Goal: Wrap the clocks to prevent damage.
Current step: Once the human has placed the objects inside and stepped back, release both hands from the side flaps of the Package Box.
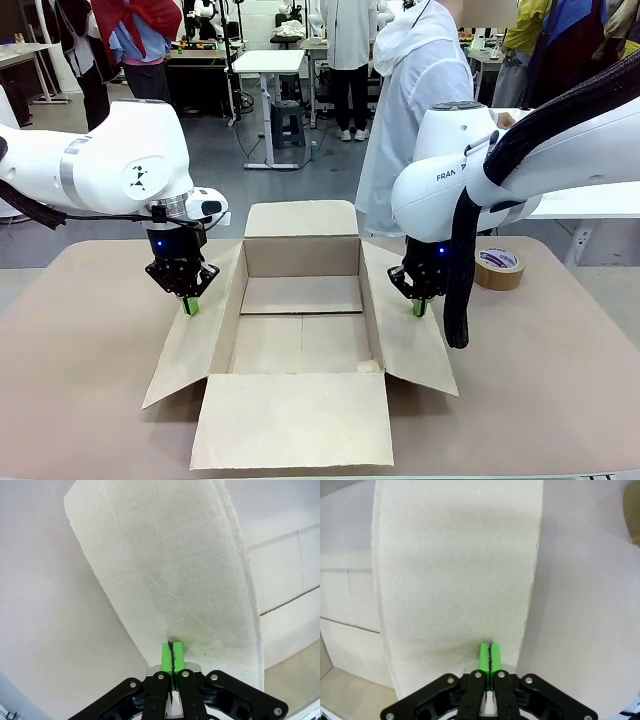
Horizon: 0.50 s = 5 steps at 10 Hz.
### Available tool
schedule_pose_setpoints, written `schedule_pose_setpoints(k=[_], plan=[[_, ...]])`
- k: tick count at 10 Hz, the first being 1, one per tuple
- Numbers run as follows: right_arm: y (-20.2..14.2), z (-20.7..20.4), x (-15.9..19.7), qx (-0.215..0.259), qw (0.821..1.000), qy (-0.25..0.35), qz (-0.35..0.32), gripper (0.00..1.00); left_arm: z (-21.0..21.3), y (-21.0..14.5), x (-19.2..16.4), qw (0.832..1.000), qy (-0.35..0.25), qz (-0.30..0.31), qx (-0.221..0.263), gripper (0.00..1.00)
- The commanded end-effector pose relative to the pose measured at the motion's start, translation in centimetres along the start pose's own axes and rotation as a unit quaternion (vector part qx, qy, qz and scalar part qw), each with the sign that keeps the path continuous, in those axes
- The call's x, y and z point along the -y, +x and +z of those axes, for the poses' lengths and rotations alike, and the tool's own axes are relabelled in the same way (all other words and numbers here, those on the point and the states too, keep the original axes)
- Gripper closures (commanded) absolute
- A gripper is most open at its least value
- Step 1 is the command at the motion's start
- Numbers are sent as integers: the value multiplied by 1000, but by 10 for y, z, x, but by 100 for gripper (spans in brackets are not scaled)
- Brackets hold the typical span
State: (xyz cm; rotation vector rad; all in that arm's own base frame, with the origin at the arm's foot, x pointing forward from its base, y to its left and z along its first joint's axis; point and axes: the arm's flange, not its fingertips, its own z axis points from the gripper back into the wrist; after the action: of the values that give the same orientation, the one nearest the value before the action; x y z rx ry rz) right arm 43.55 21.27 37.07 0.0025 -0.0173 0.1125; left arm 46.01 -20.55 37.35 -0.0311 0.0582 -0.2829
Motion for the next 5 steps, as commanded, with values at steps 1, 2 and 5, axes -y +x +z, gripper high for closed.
schedule_pose_setpoints(k=[1,2,5], plan=[[-1,0,-1,-1,1000,-4,3,99,-1,-1,0,1000,1,-5,-4,100],[-1,0,-1,-1,1000,-4,3,99,-1,-1,0,1000,1,-5,-4,100],[-1,0,-1,-1,1000,-4,3,99,-1,-1,0,1000,1,-5,-4,100]])
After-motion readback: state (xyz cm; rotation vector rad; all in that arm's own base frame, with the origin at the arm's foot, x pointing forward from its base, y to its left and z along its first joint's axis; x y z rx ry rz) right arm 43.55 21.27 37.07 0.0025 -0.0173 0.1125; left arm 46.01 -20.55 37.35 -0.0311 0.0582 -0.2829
